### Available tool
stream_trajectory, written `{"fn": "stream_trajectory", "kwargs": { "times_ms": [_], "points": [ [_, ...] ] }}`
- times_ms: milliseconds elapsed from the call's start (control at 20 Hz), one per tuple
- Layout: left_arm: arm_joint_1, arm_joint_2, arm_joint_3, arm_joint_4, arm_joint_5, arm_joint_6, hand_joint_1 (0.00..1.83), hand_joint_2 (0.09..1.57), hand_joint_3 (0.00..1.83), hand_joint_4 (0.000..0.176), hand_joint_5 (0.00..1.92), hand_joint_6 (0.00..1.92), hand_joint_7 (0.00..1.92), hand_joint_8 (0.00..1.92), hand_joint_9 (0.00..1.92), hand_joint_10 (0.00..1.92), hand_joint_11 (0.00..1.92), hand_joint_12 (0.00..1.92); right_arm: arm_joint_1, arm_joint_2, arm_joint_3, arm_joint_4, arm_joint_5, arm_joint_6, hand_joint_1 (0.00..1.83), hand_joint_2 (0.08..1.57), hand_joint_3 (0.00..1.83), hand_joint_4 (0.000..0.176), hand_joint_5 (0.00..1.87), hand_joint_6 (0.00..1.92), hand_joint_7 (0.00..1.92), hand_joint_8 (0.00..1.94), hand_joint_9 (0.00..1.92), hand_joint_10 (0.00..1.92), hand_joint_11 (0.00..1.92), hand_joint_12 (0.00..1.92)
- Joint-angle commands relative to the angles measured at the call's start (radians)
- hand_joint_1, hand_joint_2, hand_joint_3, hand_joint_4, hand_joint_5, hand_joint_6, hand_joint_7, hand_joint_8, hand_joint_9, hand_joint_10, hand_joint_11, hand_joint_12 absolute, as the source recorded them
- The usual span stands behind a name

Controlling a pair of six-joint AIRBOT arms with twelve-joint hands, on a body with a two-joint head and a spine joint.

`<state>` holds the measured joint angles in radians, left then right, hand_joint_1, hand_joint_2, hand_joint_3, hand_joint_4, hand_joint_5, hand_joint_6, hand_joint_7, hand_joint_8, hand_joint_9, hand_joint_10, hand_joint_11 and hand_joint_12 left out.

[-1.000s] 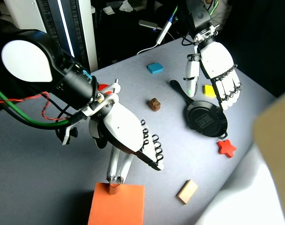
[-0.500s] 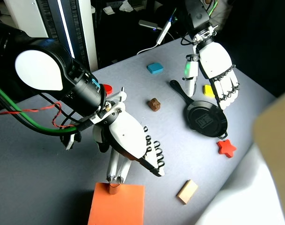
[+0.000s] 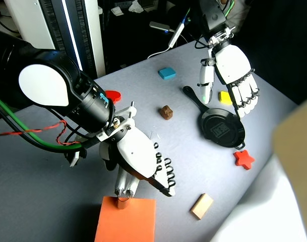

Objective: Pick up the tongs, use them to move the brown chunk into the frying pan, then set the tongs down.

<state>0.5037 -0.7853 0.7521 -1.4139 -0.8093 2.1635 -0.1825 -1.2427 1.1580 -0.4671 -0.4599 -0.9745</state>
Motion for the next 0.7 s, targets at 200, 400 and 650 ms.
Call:
{"fn": "stream_trajectory", "kwargs": {
  "times_ms": [200,400,650],
  "points": [
    [-0.001,0.009,-0.003,0.060,-0.068,-0.004,0.09,1.26,0.00,0.000,0.11,0.00,0.14,0.00,0.13,0.00,0.00,0.46,0.002,0.002,0.008,-0.023,0.089,-0.007,1.13,0.91,0.02,0.000,0.00,0.00,0.00,0.00,0.00,0.00,0.00,0.00],
    [0.000,0.009,-0.010,0.060,-0.068,-0.005,0.07,1.26,0.00,0.000,0.15,0.01,0.19,0.01,0.17,0.01,0.00,0.53,-0.003,0.001,0.012,-0.023,0.089,0.000,1.13,0.97,0.00,0.000,0.02,0.00,0.04,0.00,0.05,0.00,0.01,0.23],
    [0.000,0.009,-0.013,0.060,-0.068,-0.005,0.09,1.26,0.00,0.000,0.14,0.00,0.20,0.00,0.19,0.01,0.00,0.53,-0.006,0.001,0.011,-0.023,0.093,0.004,1.15,1.00,0.00,0.000,0.07,0.01,0.12,0.01,0.13,0.02,0.00,0.66]
  ]
}}
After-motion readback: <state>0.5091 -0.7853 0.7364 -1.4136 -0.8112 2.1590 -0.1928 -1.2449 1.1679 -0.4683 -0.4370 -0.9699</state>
